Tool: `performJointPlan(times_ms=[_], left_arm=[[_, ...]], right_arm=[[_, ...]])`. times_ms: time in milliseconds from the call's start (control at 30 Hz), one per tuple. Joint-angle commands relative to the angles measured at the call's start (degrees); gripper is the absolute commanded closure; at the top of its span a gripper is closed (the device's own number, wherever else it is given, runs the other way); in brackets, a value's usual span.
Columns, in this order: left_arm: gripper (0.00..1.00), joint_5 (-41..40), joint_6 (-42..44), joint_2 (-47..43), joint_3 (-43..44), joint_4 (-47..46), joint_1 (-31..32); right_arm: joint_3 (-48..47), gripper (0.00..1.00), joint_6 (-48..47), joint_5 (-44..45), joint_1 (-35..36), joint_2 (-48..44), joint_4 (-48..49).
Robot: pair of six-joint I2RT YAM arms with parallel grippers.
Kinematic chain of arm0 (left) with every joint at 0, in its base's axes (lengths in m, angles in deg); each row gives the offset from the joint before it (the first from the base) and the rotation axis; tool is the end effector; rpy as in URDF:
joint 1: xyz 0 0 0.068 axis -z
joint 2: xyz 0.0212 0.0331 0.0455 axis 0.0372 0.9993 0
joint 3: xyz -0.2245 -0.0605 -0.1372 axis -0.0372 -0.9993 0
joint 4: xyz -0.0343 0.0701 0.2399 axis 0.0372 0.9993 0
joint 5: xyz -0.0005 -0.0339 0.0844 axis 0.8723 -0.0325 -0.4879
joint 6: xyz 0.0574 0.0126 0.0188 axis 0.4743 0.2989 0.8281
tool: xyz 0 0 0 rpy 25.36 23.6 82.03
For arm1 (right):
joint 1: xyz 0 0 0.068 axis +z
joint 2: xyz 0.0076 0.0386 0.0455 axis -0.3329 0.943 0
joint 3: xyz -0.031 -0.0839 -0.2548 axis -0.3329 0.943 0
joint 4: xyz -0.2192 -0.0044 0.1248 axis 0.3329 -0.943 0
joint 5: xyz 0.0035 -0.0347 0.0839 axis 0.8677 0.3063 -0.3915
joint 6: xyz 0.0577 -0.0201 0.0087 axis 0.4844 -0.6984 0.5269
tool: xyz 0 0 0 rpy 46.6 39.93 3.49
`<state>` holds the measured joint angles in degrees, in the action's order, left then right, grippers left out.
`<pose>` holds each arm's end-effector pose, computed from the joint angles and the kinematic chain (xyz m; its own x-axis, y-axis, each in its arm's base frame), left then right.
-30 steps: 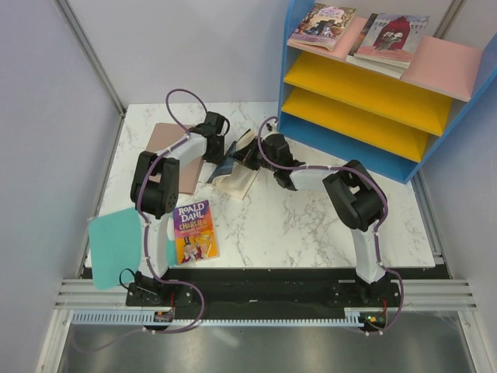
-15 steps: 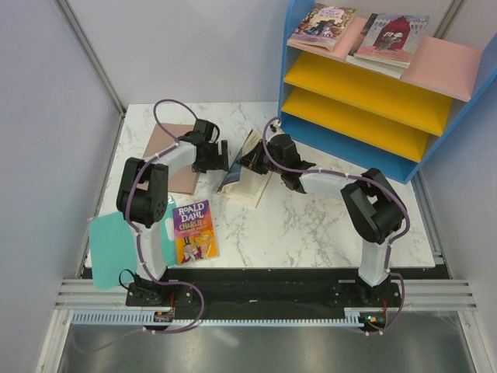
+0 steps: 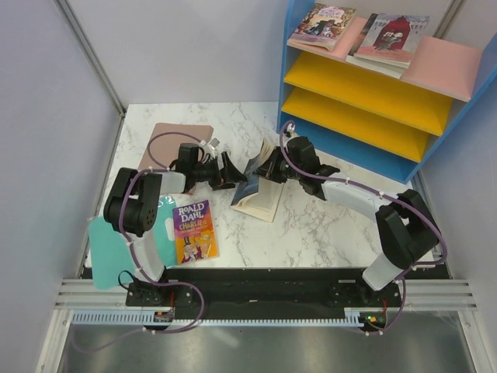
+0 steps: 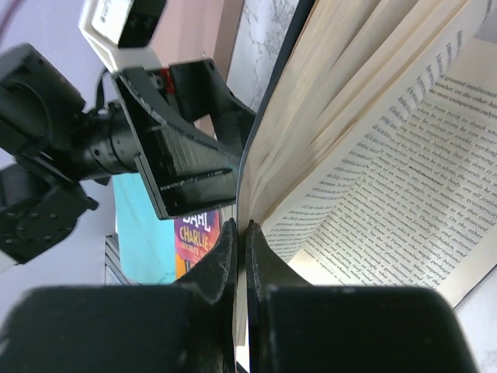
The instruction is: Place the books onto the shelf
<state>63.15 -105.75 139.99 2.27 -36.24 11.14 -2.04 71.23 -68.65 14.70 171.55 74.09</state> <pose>0.3543 -0.1173 0.1389 -0.8989 -0.1729 -0.4027 0.2455 0.5626 -0.7895 0.3011 0.2175 0.2322 -0.8014 0.3512 -0.4842 -0.1636 0.6499 0.7422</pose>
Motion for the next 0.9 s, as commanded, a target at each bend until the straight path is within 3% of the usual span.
performJointPlan(times_ms=[0,133,267,500,600,633,700,733,767,867], left_arm=[[0.05,11.36,-8.78,0.69,-4.46,-16.21,0.78],[0.05,16.28,-19.12,2.53,-7.71,-28.06,0.78],[0.04,20.24,-31.53,5.96,-9.39,-48.78,1.05],[0.0,25.86,-49.82,14.39,-6.5,-72.51,2.98],[0.22,27.79,-57.3,16.86,-3.6,-79.4,4.74],[0.44,28.24,-58.35,17.13,-2.89,-79.59,5.7],[0.63,28.42,-58.54,17.13,-2.1,-79.51,6.32],[0.86,28.33,-58.63,17.04,-1.92,-79.51,6.67],[0.95,27.81,-58.71,17.04,-2.09,-79.51,6.67],[0.98,27.19,-58.28,16.6,-3.05,-79.42,6.67]], right_arm=[[-3.48,1.0,-1.28,-1.97,-1.89,-6.39,3.84],[-6.12,1.0,-1.64,-3.29,-2.77,-7.7,2.07],[-7.35,1.0,-1.46,-3.73,-2.86,-9.02,1.19],[-7.97,1.0,-1.29,-4.08,-3.04,-12.36,-0.22],[-6.75,1.0,-1.11,-4.08,-3.21,-13.33,-0.13],[-5.87,1.0,-0.94,-3.91,-3.21,-13.59,-0.13],[-4.55,1.0,-0.76,-3.91,-3.21,-14.12,0.13],[-4.11,1.0,-0.76,-3.91,-3.21,-14.3,0.13],[-3.67,1.0,-0.76,-3.91,-3.21,-14.39,0.31],[-2.09,1.0,-0.93,-3.82,-3.48,-15.61,0.31]])
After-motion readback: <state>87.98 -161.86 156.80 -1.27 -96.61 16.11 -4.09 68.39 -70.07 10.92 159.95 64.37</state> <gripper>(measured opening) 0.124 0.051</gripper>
